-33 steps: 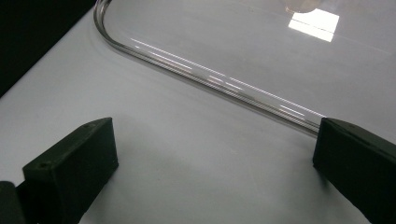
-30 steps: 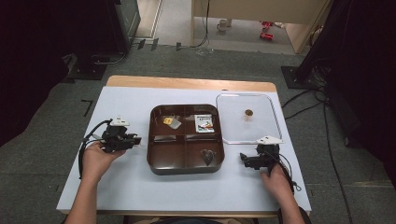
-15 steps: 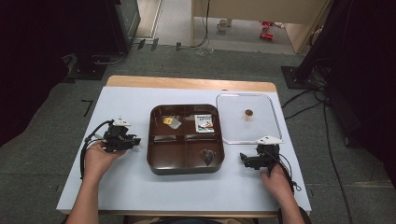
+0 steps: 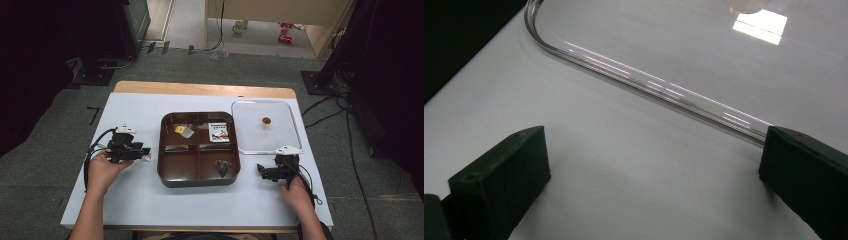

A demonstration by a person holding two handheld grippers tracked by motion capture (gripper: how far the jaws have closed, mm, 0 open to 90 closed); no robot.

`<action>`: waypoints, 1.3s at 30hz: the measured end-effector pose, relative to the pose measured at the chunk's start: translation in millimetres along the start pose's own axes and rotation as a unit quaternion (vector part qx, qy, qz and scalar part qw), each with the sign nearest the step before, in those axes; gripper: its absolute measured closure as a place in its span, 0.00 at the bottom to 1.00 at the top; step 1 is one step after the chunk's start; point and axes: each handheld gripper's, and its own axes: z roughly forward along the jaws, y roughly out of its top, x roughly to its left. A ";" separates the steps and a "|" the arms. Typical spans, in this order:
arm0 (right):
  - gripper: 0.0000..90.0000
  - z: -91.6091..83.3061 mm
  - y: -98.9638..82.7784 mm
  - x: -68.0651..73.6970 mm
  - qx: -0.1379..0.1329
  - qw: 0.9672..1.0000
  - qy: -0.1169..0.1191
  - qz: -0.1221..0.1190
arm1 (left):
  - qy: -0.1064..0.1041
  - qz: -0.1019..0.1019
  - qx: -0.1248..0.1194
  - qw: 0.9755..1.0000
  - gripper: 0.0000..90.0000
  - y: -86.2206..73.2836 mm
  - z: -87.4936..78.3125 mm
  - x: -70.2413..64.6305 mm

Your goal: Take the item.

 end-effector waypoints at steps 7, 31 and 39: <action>0.00 0.0 0.0 0.0 0.000 1.000 0.000 0.000 | 0.005 -0.011 -0.019 1.000 0.62 -4.0 -12.7 5.6; 0.00 0.0 0.0 0.0 0.000 1.000 0.000 0.000 | 0.044 -0.050 -0.029 0.997 0.52 -22.6 -33.1 33.8; 0.00 0.0 0.0 0.0 0.000 1.000 0.000 0.000 | 0.057 -0.059 -0.023 0.996 0.50 -31.0 -30.9 44.8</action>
